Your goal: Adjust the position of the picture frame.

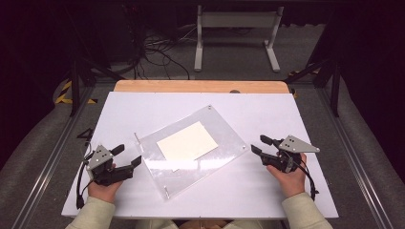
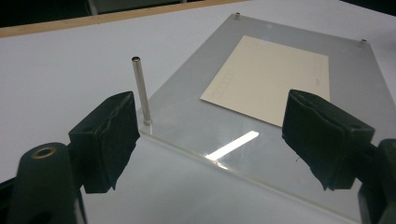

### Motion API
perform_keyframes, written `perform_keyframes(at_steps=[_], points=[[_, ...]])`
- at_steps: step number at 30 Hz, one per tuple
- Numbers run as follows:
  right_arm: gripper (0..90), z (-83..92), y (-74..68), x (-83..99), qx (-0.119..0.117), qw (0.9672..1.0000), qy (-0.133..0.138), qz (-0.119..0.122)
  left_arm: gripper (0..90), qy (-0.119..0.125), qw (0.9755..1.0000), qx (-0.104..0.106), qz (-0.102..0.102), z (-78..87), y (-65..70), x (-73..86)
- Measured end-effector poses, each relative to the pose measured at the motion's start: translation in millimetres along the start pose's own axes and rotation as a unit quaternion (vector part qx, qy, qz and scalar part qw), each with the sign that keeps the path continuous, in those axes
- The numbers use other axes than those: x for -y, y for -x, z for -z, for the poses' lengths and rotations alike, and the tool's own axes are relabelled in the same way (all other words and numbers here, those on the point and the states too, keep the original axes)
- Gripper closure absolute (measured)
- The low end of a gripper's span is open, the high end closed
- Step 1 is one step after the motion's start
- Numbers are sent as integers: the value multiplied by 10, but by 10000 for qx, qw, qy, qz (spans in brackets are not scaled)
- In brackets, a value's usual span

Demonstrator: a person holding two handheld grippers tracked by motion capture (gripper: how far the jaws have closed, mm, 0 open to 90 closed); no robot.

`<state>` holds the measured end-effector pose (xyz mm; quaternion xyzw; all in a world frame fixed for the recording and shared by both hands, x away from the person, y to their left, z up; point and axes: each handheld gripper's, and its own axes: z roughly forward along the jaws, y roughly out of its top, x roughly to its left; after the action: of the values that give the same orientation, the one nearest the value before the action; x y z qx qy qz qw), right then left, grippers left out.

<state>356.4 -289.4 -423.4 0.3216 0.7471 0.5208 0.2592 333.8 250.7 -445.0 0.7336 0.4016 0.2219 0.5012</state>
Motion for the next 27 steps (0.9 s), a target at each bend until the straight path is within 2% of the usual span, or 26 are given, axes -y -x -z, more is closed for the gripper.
perform_keyframes(at_steps=[8, 12, 18, 24, 27], points=[[452, 18, 16, 5, 38, 10000, -37, -39, 190, 88, 9999, 101, -93, 24, 74, -41], [450, 13, 26, 9, 30, 10000, -46, -76, 191, 114, 9995, 200, -231, 43, 130, -73], [448, 10, 18, 10, 13, 9999, -50, -101, 192, 189, 9980, 549, -248, 87, 222, -131], [448, 9, 15, 12, 18, 9999, -69, -105, 192, 202, 9949, 860, -482, 105, 410, -190], [448, 6, 19, 17, 16, 9999, -84, -110, 192, 177, 9935, 994, -522, 106, 484, -210]])
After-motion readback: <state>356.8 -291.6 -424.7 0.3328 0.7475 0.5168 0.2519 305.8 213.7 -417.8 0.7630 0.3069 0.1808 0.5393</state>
